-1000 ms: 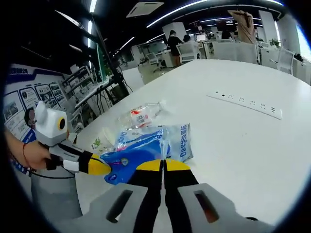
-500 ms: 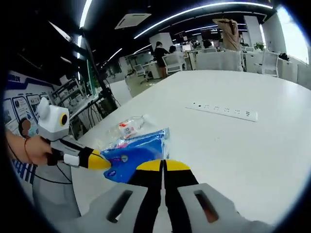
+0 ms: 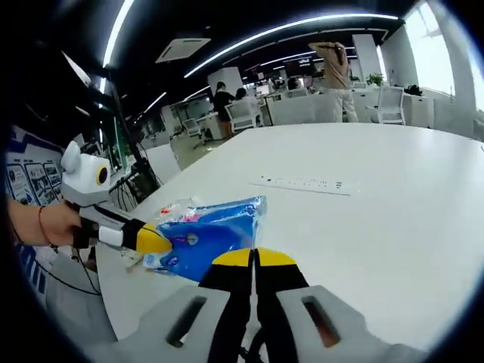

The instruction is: Arrange the tabletop items into an orderly group along one side of the table until the central work area is clear of visible clutter.

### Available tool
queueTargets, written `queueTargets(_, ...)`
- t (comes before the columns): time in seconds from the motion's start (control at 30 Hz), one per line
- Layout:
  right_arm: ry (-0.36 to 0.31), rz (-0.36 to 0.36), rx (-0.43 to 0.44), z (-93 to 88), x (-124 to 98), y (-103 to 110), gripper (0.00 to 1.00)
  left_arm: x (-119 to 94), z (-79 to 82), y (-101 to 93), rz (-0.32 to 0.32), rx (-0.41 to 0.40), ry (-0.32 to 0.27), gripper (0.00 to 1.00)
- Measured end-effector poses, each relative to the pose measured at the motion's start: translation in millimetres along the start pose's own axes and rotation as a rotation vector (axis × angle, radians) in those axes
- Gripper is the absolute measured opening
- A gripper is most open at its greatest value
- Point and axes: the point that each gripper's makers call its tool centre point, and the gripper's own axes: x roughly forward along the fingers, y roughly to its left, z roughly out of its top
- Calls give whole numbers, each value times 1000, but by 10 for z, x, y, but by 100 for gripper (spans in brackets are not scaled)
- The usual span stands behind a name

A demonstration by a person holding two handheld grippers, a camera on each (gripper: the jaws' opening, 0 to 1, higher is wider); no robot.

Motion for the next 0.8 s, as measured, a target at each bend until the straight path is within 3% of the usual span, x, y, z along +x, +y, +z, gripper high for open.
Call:
queueTargets(0.47, -53, -156, 55, 20, -441, -575, 0, 531, 272, -524, -117, 122, 63, 0)
queueTargets(0.8, -51, -251, 57, -56, -612, -933, 0, 897, 313, -786, -169, 171, 110, 0)
